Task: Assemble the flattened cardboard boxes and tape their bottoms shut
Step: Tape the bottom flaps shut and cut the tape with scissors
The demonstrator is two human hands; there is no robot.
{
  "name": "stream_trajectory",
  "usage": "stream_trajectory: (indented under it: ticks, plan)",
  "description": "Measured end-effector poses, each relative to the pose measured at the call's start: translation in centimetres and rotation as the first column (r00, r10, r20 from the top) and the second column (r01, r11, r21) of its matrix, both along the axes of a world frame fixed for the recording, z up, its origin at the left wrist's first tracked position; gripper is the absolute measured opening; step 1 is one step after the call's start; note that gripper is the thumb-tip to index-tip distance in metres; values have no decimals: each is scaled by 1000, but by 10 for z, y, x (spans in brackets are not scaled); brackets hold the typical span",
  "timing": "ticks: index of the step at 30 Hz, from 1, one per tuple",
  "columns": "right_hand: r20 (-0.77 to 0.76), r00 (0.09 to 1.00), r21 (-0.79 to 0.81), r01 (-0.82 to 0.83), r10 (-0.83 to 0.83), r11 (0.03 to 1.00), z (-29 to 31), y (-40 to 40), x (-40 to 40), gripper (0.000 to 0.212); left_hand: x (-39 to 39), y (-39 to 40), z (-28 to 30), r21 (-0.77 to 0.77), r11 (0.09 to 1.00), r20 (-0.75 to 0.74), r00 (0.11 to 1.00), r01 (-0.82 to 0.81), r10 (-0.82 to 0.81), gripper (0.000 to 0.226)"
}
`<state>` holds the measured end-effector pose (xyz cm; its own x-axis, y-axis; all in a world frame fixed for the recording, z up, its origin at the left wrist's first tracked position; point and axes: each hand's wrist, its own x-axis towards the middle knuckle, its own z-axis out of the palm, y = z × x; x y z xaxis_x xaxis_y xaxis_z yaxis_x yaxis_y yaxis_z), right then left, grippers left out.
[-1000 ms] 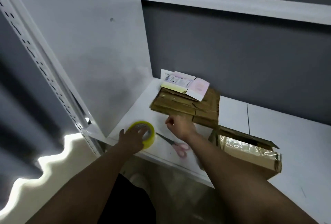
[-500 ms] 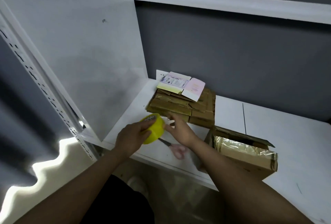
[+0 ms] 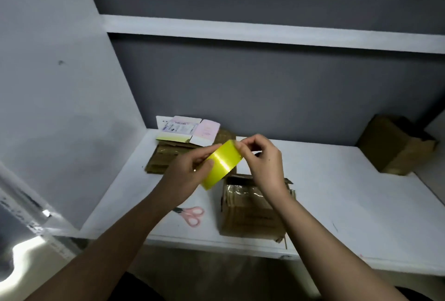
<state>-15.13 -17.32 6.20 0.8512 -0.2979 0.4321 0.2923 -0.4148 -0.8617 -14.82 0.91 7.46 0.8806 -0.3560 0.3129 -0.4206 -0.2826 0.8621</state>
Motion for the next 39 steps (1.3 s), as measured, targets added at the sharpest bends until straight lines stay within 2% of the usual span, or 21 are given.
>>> stream_trajectory:
  ticks: [3,5,7,9,13,15,19,21,25,28,29,32,34,36,39]
  plan:
    - [-5,991,-87,134,-135,987,12,-21,-5,21,-5,-28,9,-55,996,-12,997,70,-71,38]
    - [-13,979,-105,200,-203,974,17,-34,-8,22,-12,-43,8,-27,995,1,995,96,-96,50]
    - [-2,965,-167,259,-263,951,20,-47,-12,22,-16,-52,1,-26,999,72,996,46,-44,61]
    - [2,953,-228,294,-301,928,20,-55,-14,21,-19,-60,0,-79,996,128,991,-28,38,59]
    - [-61,946,-76,315,-320,946,16,-68,-11,24,-19,-73,4,-138,987,224,968,-81,110,50]
    - [-91,948,-35,302,-304,953,17,-70,-11,23,-17,-76,8,-80,992,357,926,-99,121,53]
    - [-115,949,-5,294,-293,956,22,-72,-14,22,-10,-80,28,157,969,572,817,-193,70,61]
    - [-119,950,32,296,-290,955,23,-73,-16,21,-9,-82,40,254,937,643,765,-239,20,61]
    - [-116,959,137,274,-259,952,30,-71,-22,20,-13,-87,53,333,900,738,671,-281,-64,59]
    - [-83,968,336,253,-239,907,45,-82,-31,20,-1,-79,47,437,808,826,531,-395,-188,49]
    - [-69,971,344,240,-230,908,51,-85,-34,18,5,-74,44,480,763,821,529,-433,-216,49]
    - [-5,972,231,228,-233,946,62,-83,-37,18,15,-71,45,640,653,623,771,-405,-133,54]
    - [52,963,206,250,-265,946,64,-77,-36,17,19,-74,51,698,612,500,865,-372,-44,56]
    - [76,947,219,290,-312,932,64,-78,-34,17,21,-71,58,666,694,364,931,-272,16,62]
    - [41,926,231,357,-376,905,60,-91,-31,18,18,-55,53,408,911,158,987,-61,-5,62]
